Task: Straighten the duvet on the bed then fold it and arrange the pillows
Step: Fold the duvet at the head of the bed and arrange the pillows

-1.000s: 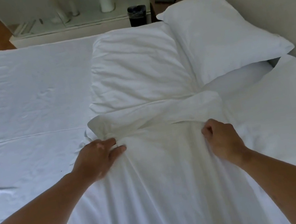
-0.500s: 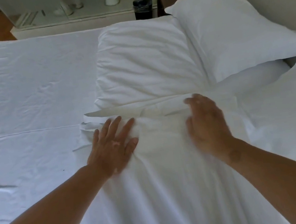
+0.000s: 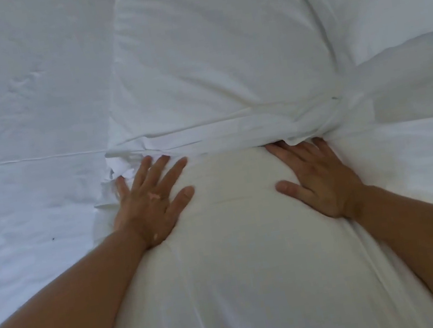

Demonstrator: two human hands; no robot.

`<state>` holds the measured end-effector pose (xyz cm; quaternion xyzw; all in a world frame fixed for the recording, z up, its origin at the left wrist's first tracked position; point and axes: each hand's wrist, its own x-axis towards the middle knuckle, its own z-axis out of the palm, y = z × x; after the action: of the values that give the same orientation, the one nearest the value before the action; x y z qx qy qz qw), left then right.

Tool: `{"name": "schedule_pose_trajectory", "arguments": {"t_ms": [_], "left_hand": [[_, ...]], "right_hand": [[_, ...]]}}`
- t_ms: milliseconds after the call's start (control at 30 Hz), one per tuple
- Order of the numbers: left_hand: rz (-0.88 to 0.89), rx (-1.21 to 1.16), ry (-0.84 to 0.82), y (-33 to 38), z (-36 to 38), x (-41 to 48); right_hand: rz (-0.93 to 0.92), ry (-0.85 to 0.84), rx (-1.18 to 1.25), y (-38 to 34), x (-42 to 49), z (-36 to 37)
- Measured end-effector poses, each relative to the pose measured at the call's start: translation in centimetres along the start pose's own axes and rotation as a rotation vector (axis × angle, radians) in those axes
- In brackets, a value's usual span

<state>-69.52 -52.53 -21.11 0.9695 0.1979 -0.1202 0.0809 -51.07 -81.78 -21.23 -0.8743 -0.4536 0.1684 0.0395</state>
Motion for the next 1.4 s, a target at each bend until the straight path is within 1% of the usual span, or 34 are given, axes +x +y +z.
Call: {"name": "schedule_pose_trajectory", "arguments": {"t_ms": [67, 133, 200, 233, 267, 333, 433, 500, 567, 633, 667, 700, 733, 767, 800, 833, 867, 900, 967, 1000, 1067, 1133, 1167, 1200, 1267, 1333, 1400], "left_hand": [[0.002, 0.040, -0.001, -0.1, -2.0, 0.3], [0.006, 0.164, 0.026, -0.6, -3.9, 0.5], [-0.038, 0.184, 0.018, -1.2, -5.1, 0.8], [-0.062, 0.168, -0.008, -1.4, -5.0, 0.8], [-0.080, 0.153, -0.023, -1.4, -4.5, 0.7], [-0.094, 0.124, -0.004, -1.5, -2.6, 0.4], [-0.105, 0.029, 0.065, -1.5, -0.2, 1.0], [-0.115, 0.067, 0.067, -1.6, 0.0, 1.5], [-0.124, 0.201, 0.007, -1.2, -0.6, 1.6], [-0.168, 0.272, -0.058, -0.2, -1.8, 1.1], [-0.197, 0.255, -0.076, 0.5, -2.8, 0.4], [-0.219, 0.187, -0.075, 1.3, -3.9, -0.7], [-0.230, 0.066, -0.055, 2.2, -5.0, -2.0], [-0.222, -0.082, -0.025, 3.4, -6.1, -3.8], [-0.189, -0.214, 0.017, 4.8, -6.8, -6.1], [-0.127, -0.286, 0.066, 6.4, -7.1, -8.9], [-0.044, -0.290, 0.101, 8.0, -6.8, -12.2], [0.053, -0.245, 0.107, 9.4, -6.2, -15.8], [0.220, -0.073, 0.077, 9.7, -4.0, -21.7], [0.272, 0.012, 0.065, 8.6, -2.8, -23.5], [0.348, 0.105, 0.066, 5.9, -0.8, -25.2], [0.376, 0.132, 0.058, 4.7, 0.0, -25.5], [0.339, 0.120, 0.051, 4.7, 0.0, -25.6], [0.262, 0.085, 0.042, 4.9, -0.2, -26.2], [0.051, -0.033, 0.039, 5.1, -0.8, -28.8], [-0.127, -0.154, 0.040, 5.3, -1.2, -33.6], [-0.232, -0.255, 0.067, 5.9, -1.2, -38.9]], "right_hand": [[-0.020, 0.008, -0.022, -0.3, -0.2, -2.2], [0.005, 0.093, -0.141, 0.2, -0.1, -4.7], [0.160, 0.142, -0.192, 2.7, -0.2, -6.3], [0.241, 0.120, -0.176, 4.5, -0.5, -6.2], [0.288, 0.076, -0.137, 5.9, -0.9, -5.4], [0.306, 0.031, -0.033, 7.0, -1.4, -2.5], [0.337, 0.121, 0.039, 6.6, -1.0, 1.3], [0.357, 0.083, -0.004, 6.7, -0.2, 1.2], [0.412, -0.018, -0.120, 6.4, -0.2, 0.2], [0.508, -0.110, -0.194, 5.4, -0.6, -1.7], [0.539, -0.125, -0.158, 4.1, -0.9, -3.3], [0.551, -0.103, -0.077, 2.4, -1.7, -5.0], [0.526, -0.040, 0.022, 0.2, -2.9, -6.7], [0.461, 0.032, 0.124, -2.4, -4.7, -8.1], [0.375, 0.083, 0.205, -5.4, -7.0, -9.0], [0.271, 0.091, 0.253, -8.3, -9.7, -9.2], [0.167, 0.051, 0.263, -11.4, -12.8, -8.9], [0.081, -0.020, 0.238, -14.1, -15.9, -7.9], [-0.017, -0.134, 0.136, -15.9, -21.3, -4.5], [-0.051, -0.133, 0.068, -14.9, -23.4, -2.5], [-0.093, -0.121, -0.032, -12.0, -26.0, 0.6], [-0.098, -0.127, -0.039, -10.1, -26.9, 1.9], [-0.080, -0.112, -0.010, -10.0, -27.2, 2.1], [-0.025, -0.069, 0.045, -10.3, -27.8, 1.9], [0.196, 0.059, 0.208, -11.7, -30.4, 0.8], [0.431, 0.076, 0.352, -13.5, -35.2, 0.0], [0.556, 0.079, 0.392, -15.9, -40.6, 0.2]]}}
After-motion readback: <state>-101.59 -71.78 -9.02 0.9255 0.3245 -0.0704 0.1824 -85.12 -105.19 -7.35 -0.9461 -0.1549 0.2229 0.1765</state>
